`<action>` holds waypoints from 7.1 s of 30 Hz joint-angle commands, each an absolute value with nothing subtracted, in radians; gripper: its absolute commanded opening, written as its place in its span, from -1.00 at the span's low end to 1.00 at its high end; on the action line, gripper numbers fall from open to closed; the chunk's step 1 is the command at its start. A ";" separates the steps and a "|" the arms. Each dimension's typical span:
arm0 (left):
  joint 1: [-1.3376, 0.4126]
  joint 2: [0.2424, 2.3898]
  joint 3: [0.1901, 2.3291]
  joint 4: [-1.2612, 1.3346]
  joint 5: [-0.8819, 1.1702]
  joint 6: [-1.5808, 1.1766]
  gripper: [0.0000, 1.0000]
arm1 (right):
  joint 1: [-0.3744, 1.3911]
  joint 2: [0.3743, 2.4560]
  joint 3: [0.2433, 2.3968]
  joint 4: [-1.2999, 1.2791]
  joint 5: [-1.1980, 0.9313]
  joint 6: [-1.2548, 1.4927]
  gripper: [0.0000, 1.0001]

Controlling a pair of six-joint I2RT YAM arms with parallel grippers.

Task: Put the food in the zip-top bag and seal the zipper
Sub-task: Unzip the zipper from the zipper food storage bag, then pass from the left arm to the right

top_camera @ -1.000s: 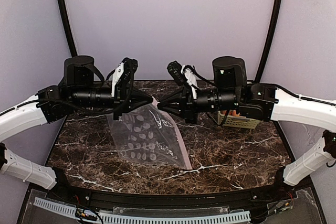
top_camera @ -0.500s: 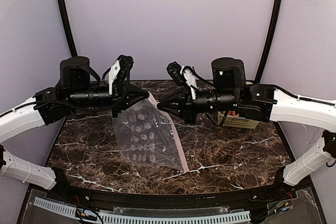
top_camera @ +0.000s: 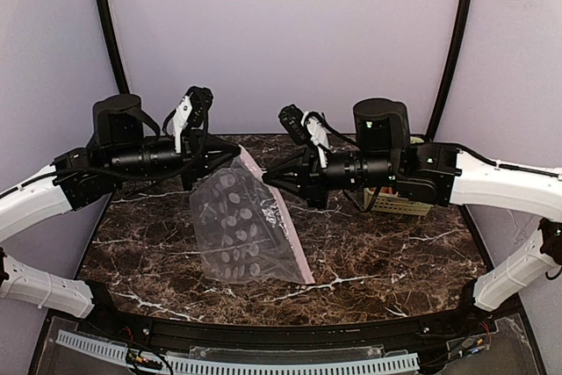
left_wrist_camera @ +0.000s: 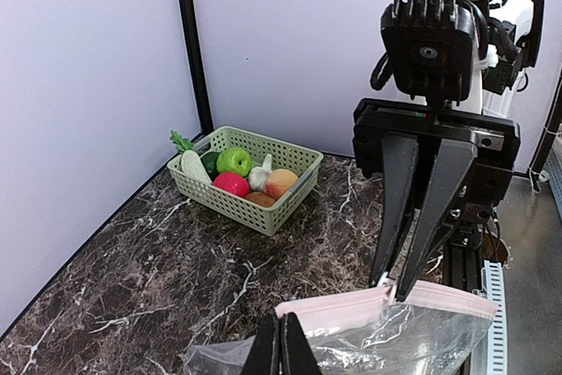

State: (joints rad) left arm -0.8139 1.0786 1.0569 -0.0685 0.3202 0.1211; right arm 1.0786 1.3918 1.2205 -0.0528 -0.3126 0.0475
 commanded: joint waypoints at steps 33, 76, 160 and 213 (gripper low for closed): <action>-0.717 0.976 1.041 -0.030 0.151 0.131 -0.99 | 1.068 1.398 1.189 -0.094 -0.339 0.093 -1.00; -0.644 0.951 1.057 -0.056 0.104 0.142 -0.99 | 1.041 1.423 1.190 -0.185 -0.304 0.146 -1.00; -0.598 1.070 1.108 -0.134 0.672 0.220 -0.99 | 1.027 1.187 1.022 -0.237 -0.177 0.248 0.24; -0.598 1.071 1.107 -0.131 0.693 0.210 -0.99 | 0.974 1.397 1.139 -0.272 -0.281 0.162 -0.38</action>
